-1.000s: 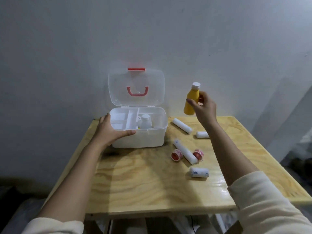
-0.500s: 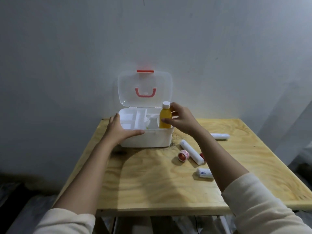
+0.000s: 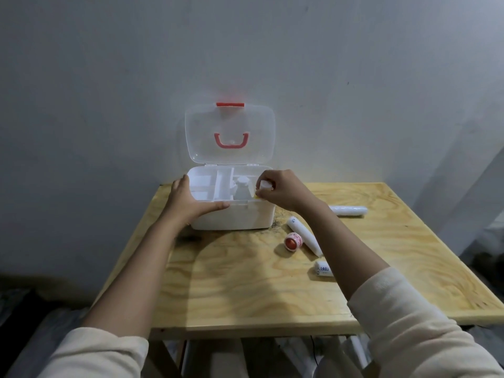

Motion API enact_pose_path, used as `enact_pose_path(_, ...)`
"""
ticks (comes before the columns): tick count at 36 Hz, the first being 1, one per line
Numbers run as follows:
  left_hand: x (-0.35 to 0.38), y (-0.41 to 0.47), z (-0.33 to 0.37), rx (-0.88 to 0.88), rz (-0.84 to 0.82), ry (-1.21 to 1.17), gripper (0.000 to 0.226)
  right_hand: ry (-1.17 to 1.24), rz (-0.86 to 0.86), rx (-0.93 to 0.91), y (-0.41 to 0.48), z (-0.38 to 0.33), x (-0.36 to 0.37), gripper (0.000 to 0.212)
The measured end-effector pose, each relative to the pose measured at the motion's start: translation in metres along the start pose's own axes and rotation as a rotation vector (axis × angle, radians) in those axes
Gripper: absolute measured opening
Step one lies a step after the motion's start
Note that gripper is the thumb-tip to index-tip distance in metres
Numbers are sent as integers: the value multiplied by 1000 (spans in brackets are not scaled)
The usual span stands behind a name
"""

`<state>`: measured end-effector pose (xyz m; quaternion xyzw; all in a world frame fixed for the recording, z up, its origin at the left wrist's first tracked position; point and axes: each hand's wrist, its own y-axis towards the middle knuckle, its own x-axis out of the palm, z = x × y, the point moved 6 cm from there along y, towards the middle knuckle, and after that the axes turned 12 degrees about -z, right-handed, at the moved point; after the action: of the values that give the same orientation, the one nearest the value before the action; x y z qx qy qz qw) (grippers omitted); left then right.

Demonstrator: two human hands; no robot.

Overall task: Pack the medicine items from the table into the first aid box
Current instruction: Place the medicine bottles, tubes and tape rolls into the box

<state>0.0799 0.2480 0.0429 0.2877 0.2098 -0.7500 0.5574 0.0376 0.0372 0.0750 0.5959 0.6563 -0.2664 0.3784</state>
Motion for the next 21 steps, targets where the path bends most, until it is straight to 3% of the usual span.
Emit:
enact_pose_path(13,0,1,0,5,3,-9,107,-25,-4,-49,9,-15,2,38)
enact_pose_path(21,0,1,0,4,-2,-11,108,21,12,-47,17,-15,2,28)
